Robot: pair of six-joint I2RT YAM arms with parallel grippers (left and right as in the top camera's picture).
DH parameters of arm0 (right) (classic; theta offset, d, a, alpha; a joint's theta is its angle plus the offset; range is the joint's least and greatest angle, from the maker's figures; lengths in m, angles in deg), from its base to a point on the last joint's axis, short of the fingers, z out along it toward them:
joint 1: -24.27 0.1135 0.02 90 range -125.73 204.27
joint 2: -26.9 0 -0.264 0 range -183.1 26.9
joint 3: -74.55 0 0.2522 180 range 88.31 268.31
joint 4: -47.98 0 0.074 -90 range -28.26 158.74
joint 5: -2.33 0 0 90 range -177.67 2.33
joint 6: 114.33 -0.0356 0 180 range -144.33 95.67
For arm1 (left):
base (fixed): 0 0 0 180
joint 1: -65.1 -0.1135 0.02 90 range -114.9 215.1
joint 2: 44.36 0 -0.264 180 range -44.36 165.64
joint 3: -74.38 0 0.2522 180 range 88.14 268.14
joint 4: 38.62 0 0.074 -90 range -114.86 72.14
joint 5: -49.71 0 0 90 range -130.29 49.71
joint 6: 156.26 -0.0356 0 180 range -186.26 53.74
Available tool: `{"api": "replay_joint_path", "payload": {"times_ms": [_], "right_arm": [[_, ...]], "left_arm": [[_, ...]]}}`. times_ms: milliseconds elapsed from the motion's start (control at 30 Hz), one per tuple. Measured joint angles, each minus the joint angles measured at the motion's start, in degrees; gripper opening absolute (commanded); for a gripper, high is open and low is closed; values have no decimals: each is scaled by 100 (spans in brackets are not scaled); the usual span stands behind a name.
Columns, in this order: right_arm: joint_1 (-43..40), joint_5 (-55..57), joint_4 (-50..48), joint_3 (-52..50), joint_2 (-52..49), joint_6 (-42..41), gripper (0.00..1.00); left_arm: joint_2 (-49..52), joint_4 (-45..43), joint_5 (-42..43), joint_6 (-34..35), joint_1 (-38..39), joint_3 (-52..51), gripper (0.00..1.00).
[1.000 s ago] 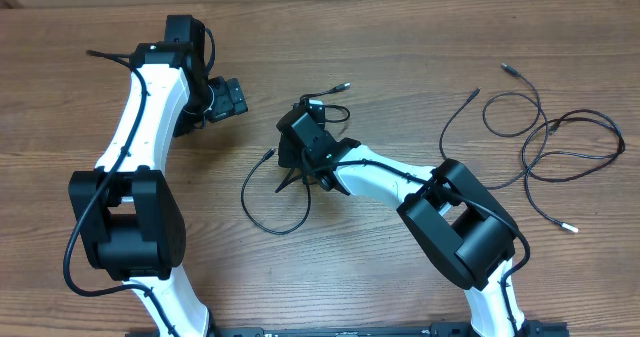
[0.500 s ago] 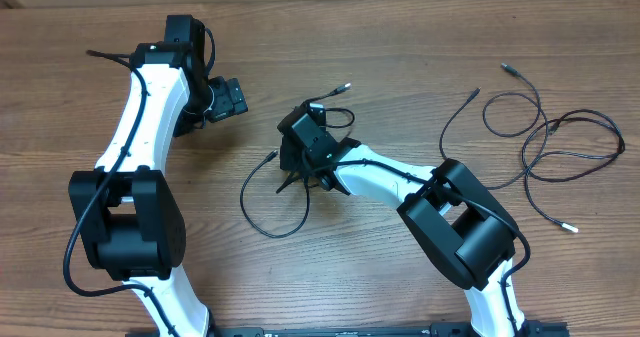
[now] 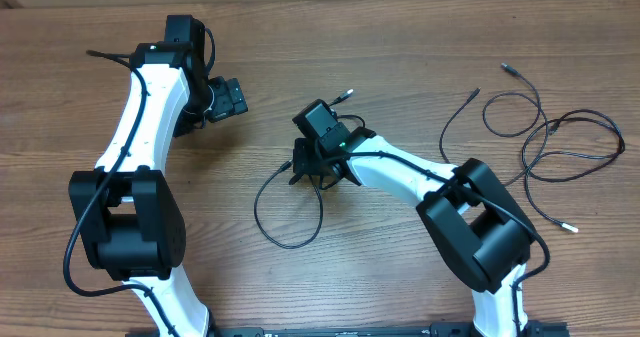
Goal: Untangle cables
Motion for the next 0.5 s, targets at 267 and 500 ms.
{"api": "replay_joint_path", "payload": {"times_ms": [267, 500], "right_arm": [[-234, -815, 402, 17, 610, 219, 4], [-1097, -2135, 1001, 835, 863, 546, 4]], "left_arm": [[0, -2, -2, 0, 0, 0, 100], [0, -2, -2, 0, 0, 0, 100]]}}
